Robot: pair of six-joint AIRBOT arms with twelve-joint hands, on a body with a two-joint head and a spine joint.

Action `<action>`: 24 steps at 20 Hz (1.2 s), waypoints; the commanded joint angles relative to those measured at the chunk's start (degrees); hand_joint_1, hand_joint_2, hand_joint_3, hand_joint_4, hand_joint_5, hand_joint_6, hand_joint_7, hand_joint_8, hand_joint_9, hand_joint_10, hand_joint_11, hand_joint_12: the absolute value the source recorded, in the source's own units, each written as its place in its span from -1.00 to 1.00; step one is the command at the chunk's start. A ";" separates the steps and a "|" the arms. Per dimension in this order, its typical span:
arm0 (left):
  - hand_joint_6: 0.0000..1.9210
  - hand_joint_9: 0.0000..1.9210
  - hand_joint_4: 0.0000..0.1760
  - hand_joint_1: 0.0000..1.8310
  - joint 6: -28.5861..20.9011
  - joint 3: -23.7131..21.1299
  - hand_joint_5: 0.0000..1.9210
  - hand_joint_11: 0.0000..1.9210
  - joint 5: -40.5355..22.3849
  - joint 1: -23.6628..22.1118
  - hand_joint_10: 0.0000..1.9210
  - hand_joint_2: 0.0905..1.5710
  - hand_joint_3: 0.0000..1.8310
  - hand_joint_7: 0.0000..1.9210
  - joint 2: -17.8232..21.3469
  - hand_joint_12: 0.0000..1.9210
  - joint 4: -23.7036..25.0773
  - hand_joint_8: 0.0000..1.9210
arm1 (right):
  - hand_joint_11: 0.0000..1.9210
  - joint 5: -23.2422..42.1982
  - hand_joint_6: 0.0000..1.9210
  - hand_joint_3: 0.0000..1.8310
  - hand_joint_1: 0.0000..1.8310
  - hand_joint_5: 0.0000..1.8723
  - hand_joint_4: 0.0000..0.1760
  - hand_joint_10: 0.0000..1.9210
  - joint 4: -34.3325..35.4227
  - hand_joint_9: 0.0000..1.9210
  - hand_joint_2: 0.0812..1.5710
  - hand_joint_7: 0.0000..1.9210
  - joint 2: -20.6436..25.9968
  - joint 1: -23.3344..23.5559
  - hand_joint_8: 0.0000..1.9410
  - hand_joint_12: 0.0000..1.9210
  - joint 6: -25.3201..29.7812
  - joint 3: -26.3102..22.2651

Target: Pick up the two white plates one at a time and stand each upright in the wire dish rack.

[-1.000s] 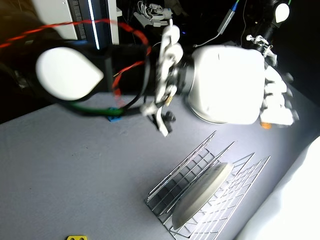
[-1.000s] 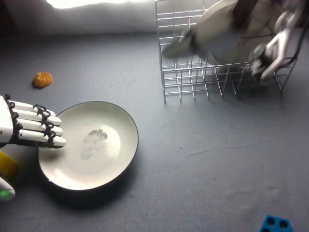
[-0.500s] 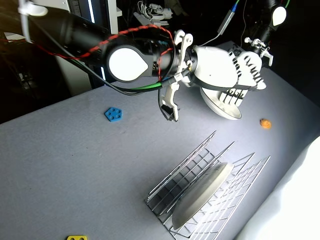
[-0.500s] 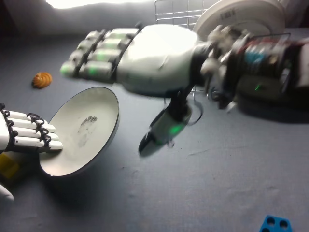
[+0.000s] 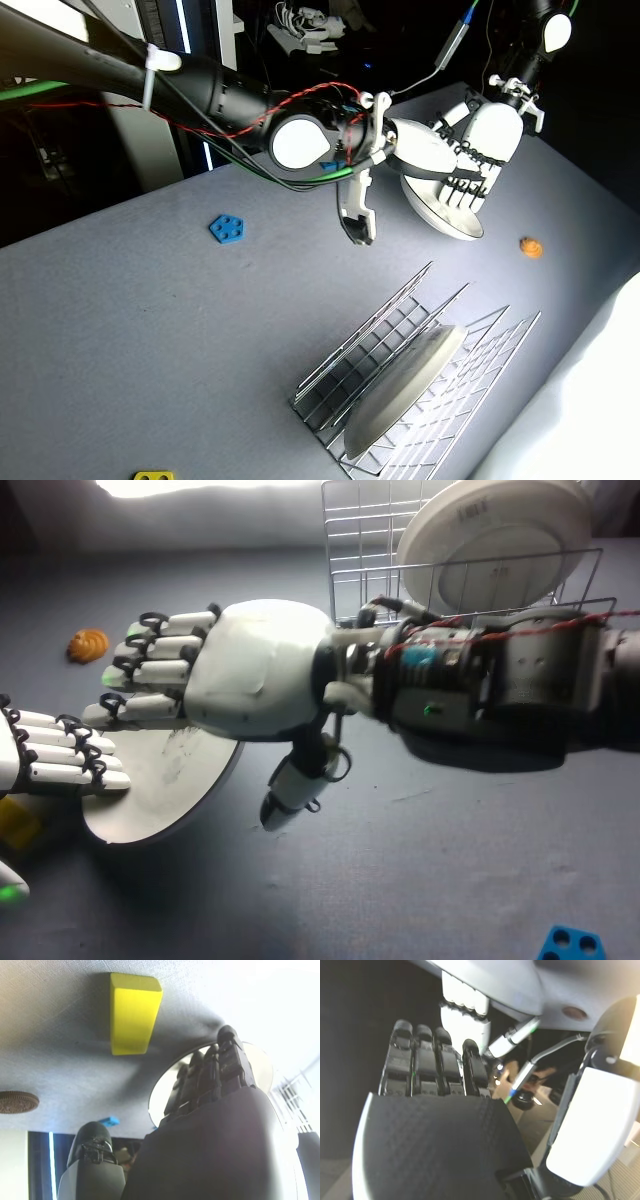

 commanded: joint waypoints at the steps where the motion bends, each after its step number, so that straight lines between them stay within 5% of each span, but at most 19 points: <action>1: -1.00 -1.00 -1.00 -1.00 -0.26 0.01 -1.00 -1.00 -0.04 0.41 -1.00 0.32 -1.00 -1.00 -0.59 -1.00 0.78 -1.00 | -1.00 7.49 -1.00 -0.97 0.09 -1.00 -0.02 -1.00 0.36 -1.00 -0.14 -1.00 -0.40 -0.17 -1.00 -1.00 -0.10 0.13; 6: -1.00 -1.00 -1.00 -1.00 -0.26 0.03 -1.00 -1.00 -0.04 0.41 -1.00 0.31 -1.00 -1.00 -0.61 -1.00 0.77 -1.00 | -1.00 8.27 -1.00 -0.97 0.13 -1.00 -0.52 -1.00 0.34 -1.00 -0.07 -1.00 -3.92 -3.08 -1.00 -1.00 -1.78 4.14; 10: -1.00 -1.00 -1.00 -1.00 -0.26 0.04 -1.00 -1.00 -0.05 0.41 -1.00 0.31 -1.00 -1.00 -0.63 -1.00 0.77 -1.00 | -1.00 10.26 -1.00 -0.98 0.16 -1.00 -0.59 -1.00 0.53 -1.00 -0.06 -1.00 -6.16 -4.11 -1.00 -1.00 -1.77 7.65; 12: -1.00 -1.00 -1.00 -1.00 -0.26 0.05 -1.00 -1.00 -0.05 0.41 -1.00 0.31 -1.00 -1.00 -0.64 -1.00 0.77 -1.00 | -1.00 10.42 -1.00 -0.98 0.15 -1.00 -0.94 -1.00 2.62 -1.00 -0.07 -1.00 -7.34 -4.18 -1.00 -1.00 -1.76 8.96; 19: -1.00 -1.00 -1.00 -1.00 -0.26 0.08 -1.00 -1.00 -0.05 0.31 -1.00 0.31 -1.00 -1.00 -0.71 -1.00 0.77 -1.00 | -0.92 12.01 -1.00 -0.98 0.31 -1.00 -1.00 -1.00 3.14 -1.00 -0.02 -1.00 -9.55 -3.87 -1.00 -0.96 -1.78 11.65; 20: -1.00 -1.00 -1.00 -1.00 -0.30 0.09 -1.00 -1.00 -0.04 0.28 -1.00 0.32 -1.00 -1.00 -0.73 -1.00 0.77 -1.00 | -0.98 12.10 -0.99 -1.00 0.33 -0.97 -1.00 -0.99 3.76 -0.98 0.01 -1.00 -9.78 -3.69 -1.00 -0.62 -1.78 11.90; 24: -1.00 -1.00 -1.00 -1.00 -0.30 0.09 -1.00 -1.00 -0.05 0.26 -1.00 0.32 -1.00 -1.00 -0.72 -1.00 0.77 -1.00 | -1.00 12.82 -0.98 -0.99 0.36 -0.80 -1.00 -0.97 4.72 -0.82 0.13 -0.84 -9.94 -2.70 -0.98 -0.19 -1.78 12.07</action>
